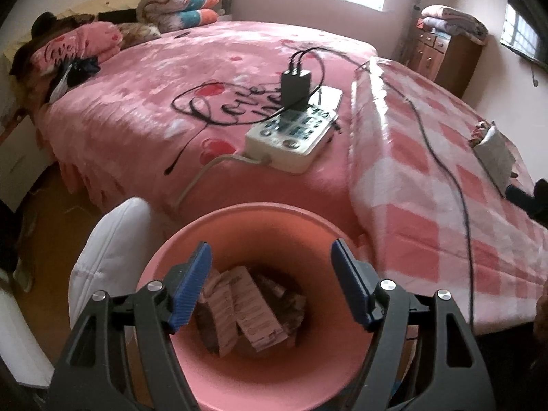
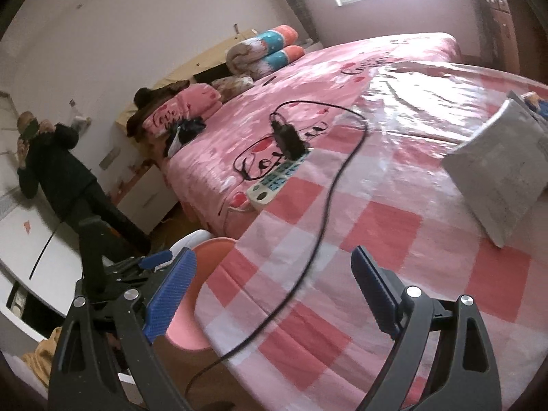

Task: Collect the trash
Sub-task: 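Return both tools to the bed and grasp the grey foil bag with the left tool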

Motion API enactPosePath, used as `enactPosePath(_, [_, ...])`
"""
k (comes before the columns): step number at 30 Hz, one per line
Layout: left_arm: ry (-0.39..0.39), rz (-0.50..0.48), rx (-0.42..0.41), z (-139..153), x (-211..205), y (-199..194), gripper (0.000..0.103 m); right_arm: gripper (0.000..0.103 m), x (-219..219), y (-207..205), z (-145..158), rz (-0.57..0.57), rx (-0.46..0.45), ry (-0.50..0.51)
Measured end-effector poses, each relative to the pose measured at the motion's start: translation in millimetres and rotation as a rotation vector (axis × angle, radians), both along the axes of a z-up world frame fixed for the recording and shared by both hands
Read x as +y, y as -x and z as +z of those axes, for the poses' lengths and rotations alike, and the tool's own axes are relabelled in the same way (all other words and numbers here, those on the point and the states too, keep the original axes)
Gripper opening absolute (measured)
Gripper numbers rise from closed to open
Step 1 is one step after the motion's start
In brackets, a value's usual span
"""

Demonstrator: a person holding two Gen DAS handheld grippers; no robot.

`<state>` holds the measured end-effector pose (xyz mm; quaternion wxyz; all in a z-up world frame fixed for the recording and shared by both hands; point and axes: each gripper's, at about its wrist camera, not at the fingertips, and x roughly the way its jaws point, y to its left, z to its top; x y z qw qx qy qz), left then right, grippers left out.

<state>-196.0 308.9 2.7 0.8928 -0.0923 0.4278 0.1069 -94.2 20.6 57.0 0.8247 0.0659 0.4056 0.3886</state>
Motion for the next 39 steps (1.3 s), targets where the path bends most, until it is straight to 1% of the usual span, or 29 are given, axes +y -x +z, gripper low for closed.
enactPosePath(5, [-0.02,-0.043,-0.025,14.7,-20.0,-8.6,0.073,0.091,-19.7,-2.1,2.9,-0.048,-0.018,-0.001])
enactPosePath(12, [-0.068,-0.149,-0.06,35.9,-62.8,-26.6,0.073,0.091,-55.8,-8.5,8.6,-0.126,-0.048,-0.013])
enactPosePath(17, [-0.082,-0.207,-0.07,44.4,-92.3,-41.1,0.073,0.091,-85.7,-12.0,12.0,-0.182,-0.065,-0.04])
enactPosePath(20, [-0.086,-0.247,-0.076,49.5,-111.3,-50.4,0.073,0.091,-105.2,-12.9,11.1,-0.212,-0.06,-0.064])
enactPosePath(21, [-0.088,-0.269,-0.08,51.6,-120.7,-54.5,0.073,0.093,-109.4,-14.0,10.2,-0.214,-0.053,-0.069])
enactPosePath(23, [-0.096,-0.3,-0.084,53.3,-134.1,-59.4,0.073,0.094,-121.8,-15.4,8.8,-0.228,-0.044,-0.088])
enactPosePath(29, [-0.139,-0.46,-0.095,63.0,-190.2,-80.0,0.073,0.095,-163.6,-19.0,10.4,-0.293,-0.044,-0.131])
enactPosePath(30, [-0.156,-0.501,-0.092,63.8,-204.1,-85.4,0.073,0.095,-171.6,-20.0,11.0,-0.307,-0.044,-0.14])
enactPosePath(32, [-0.178,-0.543,-0.093,65.7,-221.2,-93.1,0.073,0.095,-188.0,-21.7,12.1,-0.337,-0.043,-0.154])
enactPosePath(35, [-0.214,-0.621,-0.085,63.0,-250.9,-109.0,0.073,0.095,-210.0,-25.6,12.1,-0.377,-0.032,-0.173])
enactPosePath(39, [-0.252,-0.678,-0.076,57.1,-279.7,-129.0,0.073,0.095,-235.9,-31.4,8.0,-0.422,0.002,-0.2])
